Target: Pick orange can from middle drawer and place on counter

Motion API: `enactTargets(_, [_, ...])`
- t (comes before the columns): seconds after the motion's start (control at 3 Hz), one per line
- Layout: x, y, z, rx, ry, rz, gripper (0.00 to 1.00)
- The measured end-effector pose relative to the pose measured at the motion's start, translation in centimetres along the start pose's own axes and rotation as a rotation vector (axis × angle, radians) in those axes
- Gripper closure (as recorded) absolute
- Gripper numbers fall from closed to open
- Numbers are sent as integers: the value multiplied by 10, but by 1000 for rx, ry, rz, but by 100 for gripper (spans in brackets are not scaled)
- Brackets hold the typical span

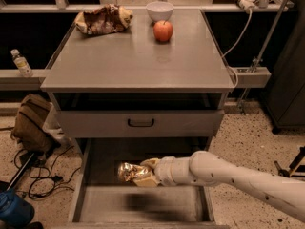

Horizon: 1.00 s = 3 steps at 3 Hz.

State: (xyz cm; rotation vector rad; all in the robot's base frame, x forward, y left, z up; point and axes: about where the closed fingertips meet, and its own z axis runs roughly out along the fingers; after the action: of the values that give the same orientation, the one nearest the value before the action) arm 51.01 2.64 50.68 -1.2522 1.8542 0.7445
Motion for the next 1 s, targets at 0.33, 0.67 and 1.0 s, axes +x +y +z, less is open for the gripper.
enactTargets(0.33, [-35,9,-6,26,30,-65,100])
enactTargets(0.67, [-92,25,-23,60,77,-162,100])
enactTargets(1.0, [-145,42,-39,115,123,-256,100])
